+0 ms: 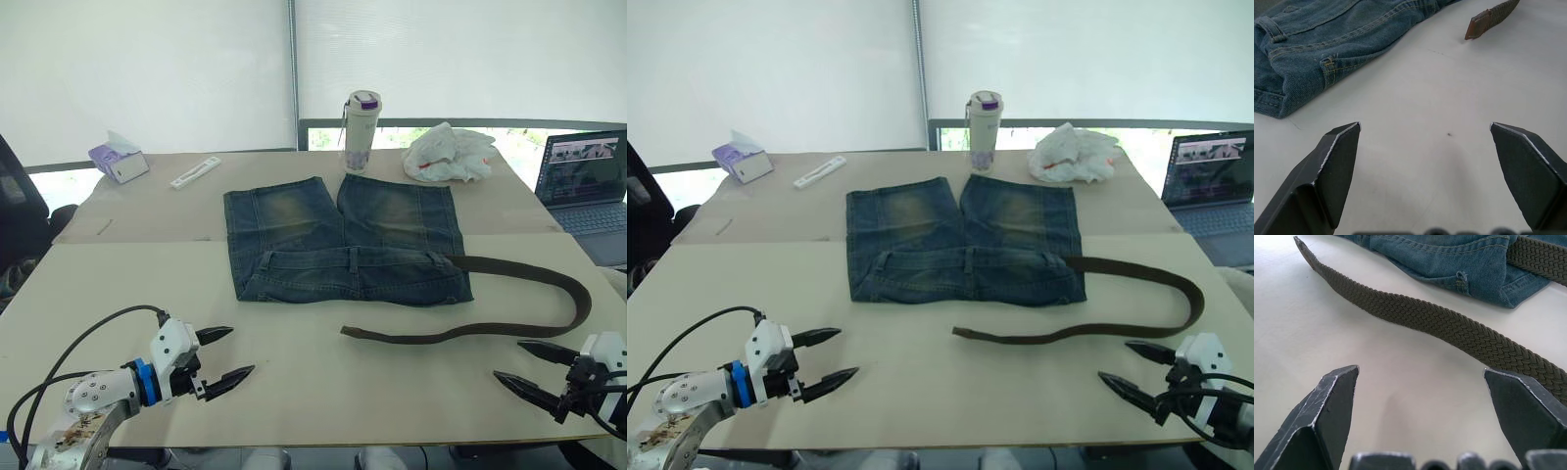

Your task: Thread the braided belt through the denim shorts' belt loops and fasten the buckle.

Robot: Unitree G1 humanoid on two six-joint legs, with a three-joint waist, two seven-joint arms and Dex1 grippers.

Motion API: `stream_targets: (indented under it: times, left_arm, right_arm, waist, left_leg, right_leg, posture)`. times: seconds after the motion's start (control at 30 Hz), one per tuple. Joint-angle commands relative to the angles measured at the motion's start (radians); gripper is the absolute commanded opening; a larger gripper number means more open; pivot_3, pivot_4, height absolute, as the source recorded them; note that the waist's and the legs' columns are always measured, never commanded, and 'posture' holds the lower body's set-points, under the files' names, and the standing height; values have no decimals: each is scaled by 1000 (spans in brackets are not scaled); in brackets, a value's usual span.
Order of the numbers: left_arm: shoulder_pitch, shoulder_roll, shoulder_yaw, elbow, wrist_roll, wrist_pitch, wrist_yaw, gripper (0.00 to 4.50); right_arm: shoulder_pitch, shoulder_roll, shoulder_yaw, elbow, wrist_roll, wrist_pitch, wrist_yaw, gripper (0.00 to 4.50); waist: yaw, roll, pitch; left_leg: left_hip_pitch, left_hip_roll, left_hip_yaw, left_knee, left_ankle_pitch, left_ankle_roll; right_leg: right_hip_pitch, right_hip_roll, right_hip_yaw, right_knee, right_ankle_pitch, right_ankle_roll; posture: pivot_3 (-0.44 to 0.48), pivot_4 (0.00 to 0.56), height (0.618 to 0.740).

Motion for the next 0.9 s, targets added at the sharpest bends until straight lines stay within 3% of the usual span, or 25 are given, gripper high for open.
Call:
stream_targets:
  times: [0.03, 0.53, 0.73, 0.9]
  left_arm:
    - [9, 15, 23, -7, -10, -15, -22, 4500]
    - [-16, 24, 39, 11, -49, -22, -101, 4500]
    - [-122, 89, 68, 6, -191, 75, -212, 4500]
    - [-259, 138, 80, 33, -235, 126, -243, 4500]
  right_arm:
    - [-5, -10, -31, -9, 12, -23, 10, 4470]
    - [-45, -13, -22, -85, 49, 24, -5, 4470]
    - [-270, -29, 129, -189, 5, 128, -92, 4470]
    - [-560, -44, 373, -80, -217, 203, -193, 4470]
  waist:
    - [-1, 0, 0]
    - [-2, 0, 0]
    - [-9, 1, 1]
    - [-5, 2, 1]
  left_leg:
    - [0, 0, 0, 0, 0, 0]
    - [0, 0, 0, 0, 0, 0]
    - [1, 2, 2, 0, 0, 0]
    - [0, 0, 0, 0, 0, 0]
  right_leg:
    - [0, 0, 0, 0, 0, 0]
    - [0, 0, 0, 0, 0, 0]
    - [-1, 2, -1, 1, 0, 0]
    - [-2, 2, -1, 2, 1, -2]
  posture:
    - [0, 150, 740]
    - [0, 150, 740]
    - [0, 150, 740]
    - [0, 150, 740]
